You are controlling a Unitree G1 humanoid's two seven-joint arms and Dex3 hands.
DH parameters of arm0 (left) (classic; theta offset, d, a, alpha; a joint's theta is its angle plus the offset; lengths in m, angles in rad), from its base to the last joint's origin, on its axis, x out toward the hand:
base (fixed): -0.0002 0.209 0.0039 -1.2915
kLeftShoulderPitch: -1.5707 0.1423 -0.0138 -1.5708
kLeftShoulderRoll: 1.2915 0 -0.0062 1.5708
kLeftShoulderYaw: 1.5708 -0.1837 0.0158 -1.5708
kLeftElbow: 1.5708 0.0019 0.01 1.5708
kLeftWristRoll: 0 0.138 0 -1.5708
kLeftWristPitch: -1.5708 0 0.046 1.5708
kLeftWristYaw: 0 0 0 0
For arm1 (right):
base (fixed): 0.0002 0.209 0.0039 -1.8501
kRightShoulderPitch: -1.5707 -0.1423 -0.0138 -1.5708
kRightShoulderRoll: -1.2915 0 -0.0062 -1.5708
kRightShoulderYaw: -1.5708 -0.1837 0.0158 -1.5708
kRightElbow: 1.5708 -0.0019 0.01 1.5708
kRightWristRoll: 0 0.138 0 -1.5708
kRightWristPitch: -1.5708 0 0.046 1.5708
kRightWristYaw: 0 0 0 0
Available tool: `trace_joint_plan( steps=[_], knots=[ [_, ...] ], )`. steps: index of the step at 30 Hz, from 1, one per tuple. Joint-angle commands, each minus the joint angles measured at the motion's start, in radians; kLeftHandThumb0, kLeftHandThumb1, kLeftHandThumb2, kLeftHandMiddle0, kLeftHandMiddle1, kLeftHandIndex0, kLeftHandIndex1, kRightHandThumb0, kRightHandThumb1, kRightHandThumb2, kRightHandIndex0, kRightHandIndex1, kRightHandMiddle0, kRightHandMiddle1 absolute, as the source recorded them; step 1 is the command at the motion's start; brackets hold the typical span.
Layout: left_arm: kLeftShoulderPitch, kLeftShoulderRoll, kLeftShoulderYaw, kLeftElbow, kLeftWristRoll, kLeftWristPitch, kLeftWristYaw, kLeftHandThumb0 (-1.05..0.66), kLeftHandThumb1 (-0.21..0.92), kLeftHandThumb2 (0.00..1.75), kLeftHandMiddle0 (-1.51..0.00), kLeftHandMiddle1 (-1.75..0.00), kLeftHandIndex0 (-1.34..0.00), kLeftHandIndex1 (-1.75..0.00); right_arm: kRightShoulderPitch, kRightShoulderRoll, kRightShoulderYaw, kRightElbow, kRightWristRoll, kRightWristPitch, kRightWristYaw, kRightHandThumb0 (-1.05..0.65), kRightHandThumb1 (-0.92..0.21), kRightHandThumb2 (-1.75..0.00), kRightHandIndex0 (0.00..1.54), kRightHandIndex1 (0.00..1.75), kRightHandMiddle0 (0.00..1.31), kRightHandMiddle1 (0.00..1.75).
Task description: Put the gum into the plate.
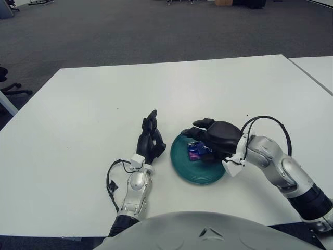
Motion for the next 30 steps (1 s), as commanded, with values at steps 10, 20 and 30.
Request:
trace_joint_plan(
  steps=[10,20,30],
  knots=[
    [0.024,-0.034,0.006,0.032,-0.051,0.032,-0.065,-0.92,0.92,1.08,-0.24,0.00,0.00,-0.52,0.086,0.112,-0.053,-0.037,0.048,0.090,-0.098,-0.89,-0.92,-1.04,0.16,0.02,0.00,0.22],
    [0.034,-0.044,0.028,0.003,-0.132,0.107,-0.097,-0.88,0.92,0.97,-0.30,-0.02,0.00,-0.67,0.025,0.313,-0.290,0.164,0.367,0.049,-0.396,-0.79,-0.92,-0.85,0.34,0.04,0.00,0.74],
    [0.014,-0.045,0.025,0.037,-0.082,0.058,-0.073,-0.86,0.92,0.93,-0.28,0.00,0.00,-0.73,0.042,0.424,-0.346,0.224,0.441,0.026,-0.577,-0.72,-0.92,-0.81,0.42,0.05,0.01,0.90]
  ],
)
